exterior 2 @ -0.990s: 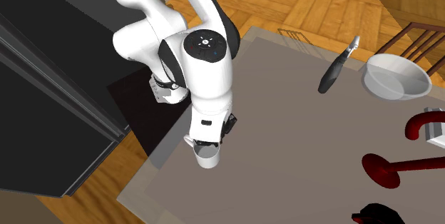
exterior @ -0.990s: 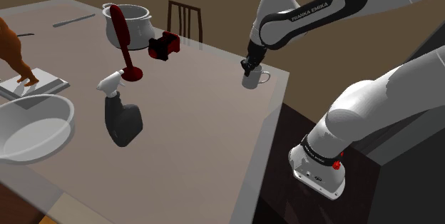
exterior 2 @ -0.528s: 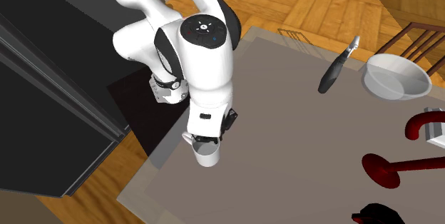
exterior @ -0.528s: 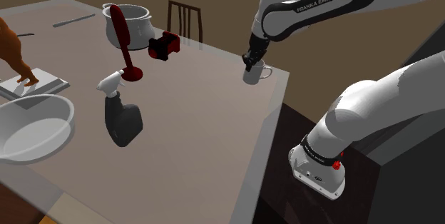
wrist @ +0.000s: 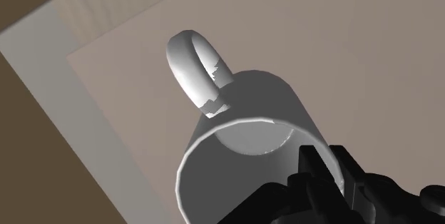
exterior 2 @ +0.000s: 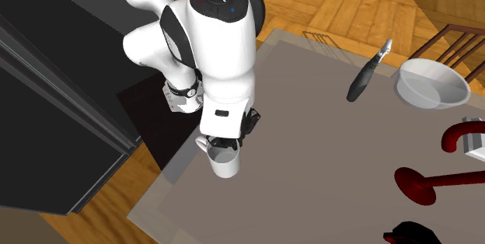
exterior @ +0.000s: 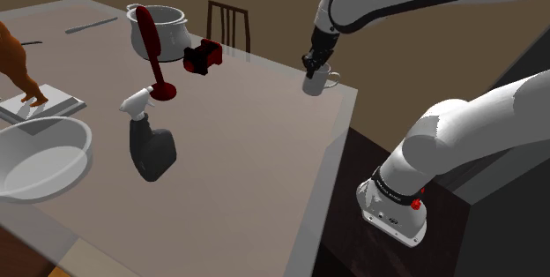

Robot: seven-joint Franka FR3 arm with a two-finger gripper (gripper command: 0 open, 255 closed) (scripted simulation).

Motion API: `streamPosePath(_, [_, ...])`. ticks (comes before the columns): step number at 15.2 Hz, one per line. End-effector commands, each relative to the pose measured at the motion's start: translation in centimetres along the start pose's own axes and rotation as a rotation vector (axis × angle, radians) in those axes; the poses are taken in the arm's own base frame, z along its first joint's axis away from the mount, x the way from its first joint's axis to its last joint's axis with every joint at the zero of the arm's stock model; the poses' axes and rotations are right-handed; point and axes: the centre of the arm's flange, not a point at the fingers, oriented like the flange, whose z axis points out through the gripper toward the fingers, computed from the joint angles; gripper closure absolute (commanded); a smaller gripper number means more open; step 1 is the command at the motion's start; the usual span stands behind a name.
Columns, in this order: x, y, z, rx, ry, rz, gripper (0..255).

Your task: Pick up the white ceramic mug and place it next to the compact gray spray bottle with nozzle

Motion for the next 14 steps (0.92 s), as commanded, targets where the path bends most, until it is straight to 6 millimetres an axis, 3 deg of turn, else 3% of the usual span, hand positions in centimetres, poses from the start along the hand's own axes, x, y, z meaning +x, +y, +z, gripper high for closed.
streamPosePath(1, [0.2, 0.1, -1.0, 0.000, -0.001, 0.000, 255])
streamPosePath(14, [0.8, 0.3, -7.8, 0.000, -0.001, 0.000, 255])
